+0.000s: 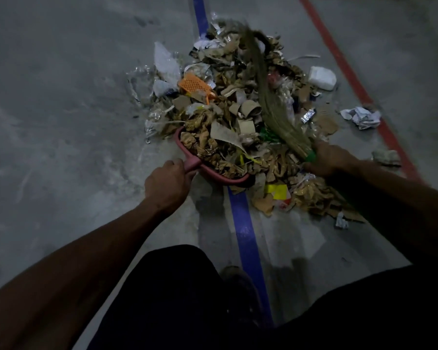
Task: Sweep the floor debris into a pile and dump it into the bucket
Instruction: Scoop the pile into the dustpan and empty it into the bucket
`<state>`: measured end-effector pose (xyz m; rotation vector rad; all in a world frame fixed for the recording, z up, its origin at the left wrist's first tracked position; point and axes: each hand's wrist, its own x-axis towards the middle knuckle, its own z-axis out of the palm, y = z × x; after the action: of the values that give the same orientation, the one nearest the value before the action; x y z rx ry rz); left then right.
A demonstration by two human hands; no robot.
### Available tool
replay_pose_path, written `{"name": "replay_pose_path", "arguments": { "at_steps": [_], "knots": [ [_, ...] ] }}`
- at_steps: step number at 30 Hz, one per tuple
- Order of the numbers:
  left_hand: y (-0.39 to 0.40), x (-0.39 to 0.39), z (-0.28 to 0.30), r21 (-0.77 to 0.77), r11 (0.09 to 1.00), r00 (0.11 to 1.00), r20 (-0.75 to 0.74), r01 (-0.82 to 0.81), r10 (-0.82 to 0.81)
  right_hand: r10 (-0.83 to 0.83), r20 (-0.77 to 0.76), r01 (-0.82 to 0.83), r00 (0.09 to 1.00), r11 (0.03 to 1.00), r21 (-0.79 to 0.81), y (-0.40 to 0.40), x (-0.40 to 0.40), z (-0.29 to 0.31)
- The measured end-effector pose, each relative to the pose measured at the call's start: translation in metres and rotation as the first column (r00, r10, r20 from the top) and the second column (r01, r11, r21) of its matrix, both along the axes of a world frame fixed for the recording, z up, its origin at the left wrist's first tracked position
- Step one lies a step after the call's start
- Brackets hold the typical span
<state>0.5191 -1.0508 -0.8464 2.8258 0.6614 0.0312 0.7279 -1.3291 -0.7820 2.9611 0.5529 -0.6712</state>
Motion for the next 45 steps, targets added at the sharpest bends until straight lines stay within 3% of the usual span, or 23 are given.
{"name": "replay_pose_path", "arguments": {
  "at_steps": [6,10,18,27,34,41,45],
  "knots": [
    [-0.006,0.008,-0.005,0.180,0.961,0.976,-0.087,0.212,-0.199,0.066,-0.008,-0.066,0.998,0.997,0.042,-0.006,-0.033,-0.007],
    [-0.006,0.008,-0.003,0.181,0.944,0.959,-0.107,0.277,-0.261,0.092,0.015,-0.092,0.996,0.994,0.066,-0.015,-0.053,-0.002],
    [-0.001,-0.018,-0.004,0.072,0.969,0.971,0.016,0.237,-0.239,-0.080,-0.012,0.081,0.997,0.991,0.107,-0.021,-0.027,0.016],
    [-0.007,-0.008,-0.005,0.097,0.983,0.988,-0.013,0.157,-0.157,0.116,-0.047,-0.115,0.992,0.993,0.034,0.004,-0.050,-0.006],
    [-0.011,0.012,0.010,-0.037,0.999,0.992,-0.123,0.003,-0.008,0.156,-0.042,-0.153,0.987,0.986,0.070,-0.007,-0.074,-0.014],
    [-0.018,0.008,0.009,-0.135,0.989,0.998,0.006,-0.056,0.058,0.128,-0.003,-0.126,0.992,0.980,0.155,-0.015,-0.080,-0.021],
    [-0.023,0.010,0.038,-0.151,0.987,0.997,0.040,-0.063,0.069,0.072,-0.017,-0.068,0.997,0.981,0.184,-0.021,-0.086,0.009]
  ]
}}
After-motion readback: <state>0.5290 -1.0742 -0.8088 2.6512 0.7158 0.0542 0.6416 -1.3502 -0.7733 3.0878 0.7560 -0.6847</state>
